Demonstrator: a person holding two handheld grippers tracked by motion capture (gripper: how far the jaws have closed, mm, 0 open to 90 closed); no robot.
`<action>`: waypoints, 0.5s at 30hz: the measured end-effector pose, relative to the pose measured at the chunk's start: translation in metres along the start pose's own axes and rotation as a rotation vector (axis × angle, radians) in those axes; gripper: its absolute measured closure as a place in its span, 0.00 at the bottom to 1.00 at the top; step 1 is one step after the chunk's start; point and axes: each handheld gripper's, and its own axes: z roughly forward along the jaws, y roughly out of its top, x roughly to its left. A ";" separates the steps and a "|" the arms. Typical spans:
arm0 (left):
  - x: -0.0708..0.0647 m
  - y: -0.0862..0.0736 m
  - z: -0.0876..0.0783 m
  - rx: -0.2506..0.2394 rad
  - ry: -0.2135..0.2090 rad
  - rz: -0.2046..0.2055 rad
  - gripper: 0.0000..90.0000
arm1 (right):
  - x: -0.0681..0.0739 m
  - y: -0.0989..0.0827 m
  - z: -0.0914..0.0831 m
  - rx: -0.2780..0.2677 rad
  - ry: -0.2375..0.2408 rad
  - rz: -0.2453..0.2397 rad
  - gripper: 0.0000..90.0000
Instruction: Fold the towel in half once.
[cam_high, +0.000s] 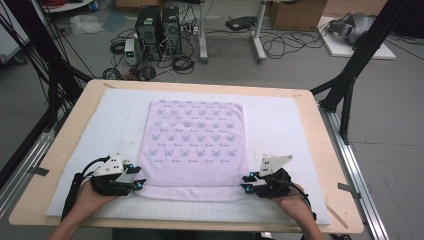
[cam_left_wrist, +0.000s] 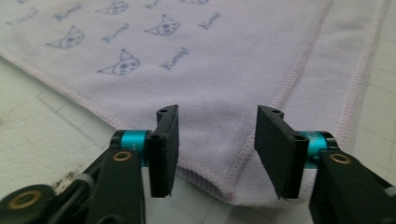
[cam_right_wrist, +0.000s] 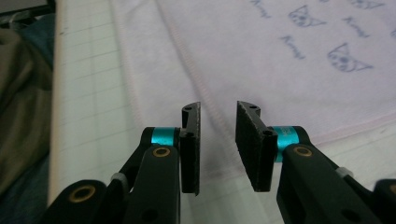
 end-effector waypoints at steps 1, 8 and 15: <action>0.000 -0.001 0.001 0.005 -0.006 0.008 0.58 | -0.002 0.001 0.001 -0.003 -0.017 0.001 0.74; -0.001 -0.004 0.002 0.024 0.001 0.031 0.72 | -0.016 0.002 0.020 0.039 -0.027 0.016 0.76; 0.001 -0.003 -0.001 0.026 0.023 0.026 0.96 | -0.016 0.006 0.019 0.035 0.004 0.014 0.98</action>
